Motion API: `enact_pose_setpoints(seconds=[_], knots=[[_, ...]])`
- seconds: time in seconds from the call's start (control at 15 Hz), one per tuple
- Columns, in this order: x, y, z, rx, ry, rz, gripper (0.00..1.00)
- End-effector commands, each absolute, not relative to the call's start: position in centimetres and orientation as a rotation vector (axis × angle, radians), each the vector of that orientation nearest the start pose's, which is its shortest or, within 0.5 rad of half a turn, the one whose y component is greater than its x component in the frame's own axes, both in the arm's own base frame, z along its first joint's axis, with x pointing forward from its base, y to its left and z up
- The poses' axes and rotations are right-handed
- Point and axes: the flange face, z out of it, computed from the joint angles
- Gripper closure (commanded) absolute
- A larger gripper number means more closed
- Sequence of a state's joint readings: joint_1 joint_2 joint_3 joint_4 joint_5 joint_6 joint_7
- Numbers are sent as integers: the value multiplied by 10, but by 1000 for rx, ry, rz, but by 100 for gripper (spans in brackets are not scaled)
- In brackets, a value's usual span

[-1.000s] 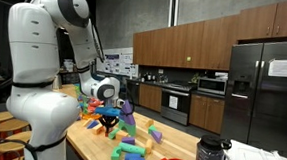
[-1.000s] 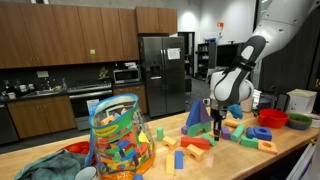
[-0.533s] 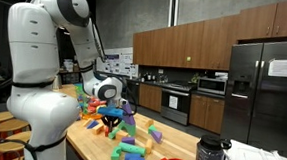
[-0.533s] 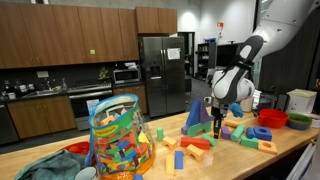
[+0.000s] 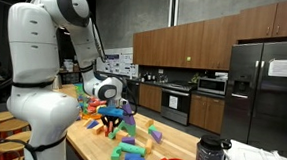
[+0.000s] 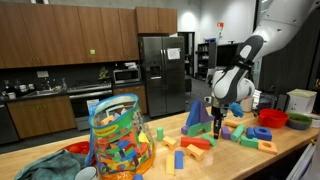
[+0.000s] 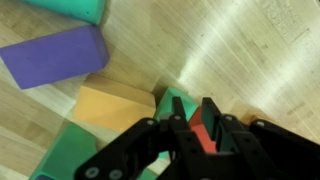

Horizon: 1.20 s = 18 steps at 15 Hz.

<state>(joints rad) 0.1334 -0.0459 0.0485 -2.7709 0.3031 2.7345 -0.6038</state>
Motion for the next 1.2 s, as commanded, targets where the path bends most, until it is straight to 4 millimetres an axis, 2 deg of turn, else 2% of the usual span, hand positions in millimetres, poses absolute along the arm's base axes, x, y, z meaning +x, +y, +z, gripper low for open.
enact_pose_setpoints(seconds=[0.0,0.6,0.67,0.73,0.87,1.13], knots=[[382,58,228,-2930,-760,-51,73],[382,58,228,-2930,-760,-51,73],[382,58,228,-2930,-760,-51,48],[382,59,229,-2930,-759,-53,47],[381,60,231,-2928,-763,-59,37],[380,59,237,-2928,-761,-85,11]])
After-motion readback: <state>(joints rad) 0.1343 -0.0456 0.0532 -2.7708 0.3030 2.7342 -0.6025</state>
